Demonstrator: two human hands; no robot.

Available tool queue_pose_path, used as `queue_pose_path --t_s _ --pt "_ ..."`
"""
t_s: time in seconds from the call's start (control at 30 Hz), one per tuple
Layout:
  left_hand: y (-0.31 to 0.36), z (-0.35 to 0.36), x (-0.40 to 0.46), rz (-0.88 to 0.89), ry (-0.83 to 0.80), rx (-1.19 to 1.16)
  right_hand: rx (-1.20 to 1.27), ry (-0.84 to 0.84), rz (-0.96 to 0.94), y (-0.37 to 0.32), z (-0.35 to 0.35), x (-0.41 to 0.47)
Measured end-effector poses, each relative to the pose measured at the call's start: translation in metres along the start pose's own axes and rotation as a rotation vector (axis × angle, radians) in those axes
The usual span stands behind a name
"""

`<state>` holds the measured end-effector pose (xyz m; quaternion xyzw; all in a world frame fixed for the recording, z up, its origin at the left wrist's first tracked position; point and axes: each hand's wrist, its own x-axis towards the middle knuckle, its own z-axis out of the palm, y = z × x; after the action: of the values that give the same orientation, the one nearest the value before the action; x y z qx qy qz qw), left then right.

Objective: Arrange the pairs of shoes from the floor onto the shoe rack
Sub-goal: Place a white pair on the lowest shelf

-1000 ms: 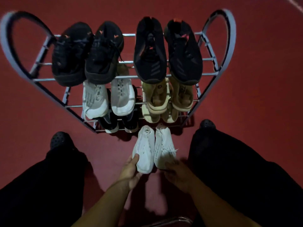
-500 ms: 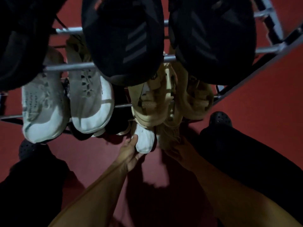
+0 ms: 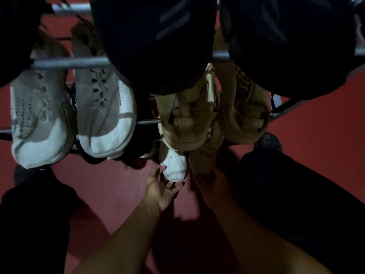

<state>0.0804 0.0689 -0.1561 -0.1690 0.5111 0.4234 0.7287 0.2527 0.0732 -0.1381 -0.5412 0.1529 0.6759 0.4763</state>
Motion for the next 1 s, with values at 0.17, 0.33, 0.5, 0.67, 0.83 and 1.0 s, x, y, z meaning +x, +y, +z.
queue_pose_path --t_s 0.17,0.33,0.5,0.67,0.83,1.0 --pt "-0.003 0.005 -0.006 -0.024 0.026 -0.059 0.037 -0.075 -0.047 0.005 0.006 -0.004" --pt "-0.002 0.011 0.0 0.016 0.093 -0.16 -0.049 -0.026 -0.076 0.004 0.006 0.002" --pt "0.008 0.028 0.0 0.032 0.099 -0.208 -0.068 0.003 -0.065 0.006 0.001 0.005" --pt "0.022 0.067 0.0 0.134 0.072 -0.297 -0.111 -0.05 -0.096 0.002 -0.007 0.01" --pt "0.032 0.073 0.007 0.205 0.005 -0.239 -0.185 -0.045 -0.074 -0.004 -0.009 0.013" --pt "0.024 0.047 0.011 0.179 0.072 0.451 -0.245 -0.118 -0.073 -0.009 -0.004 0.016"
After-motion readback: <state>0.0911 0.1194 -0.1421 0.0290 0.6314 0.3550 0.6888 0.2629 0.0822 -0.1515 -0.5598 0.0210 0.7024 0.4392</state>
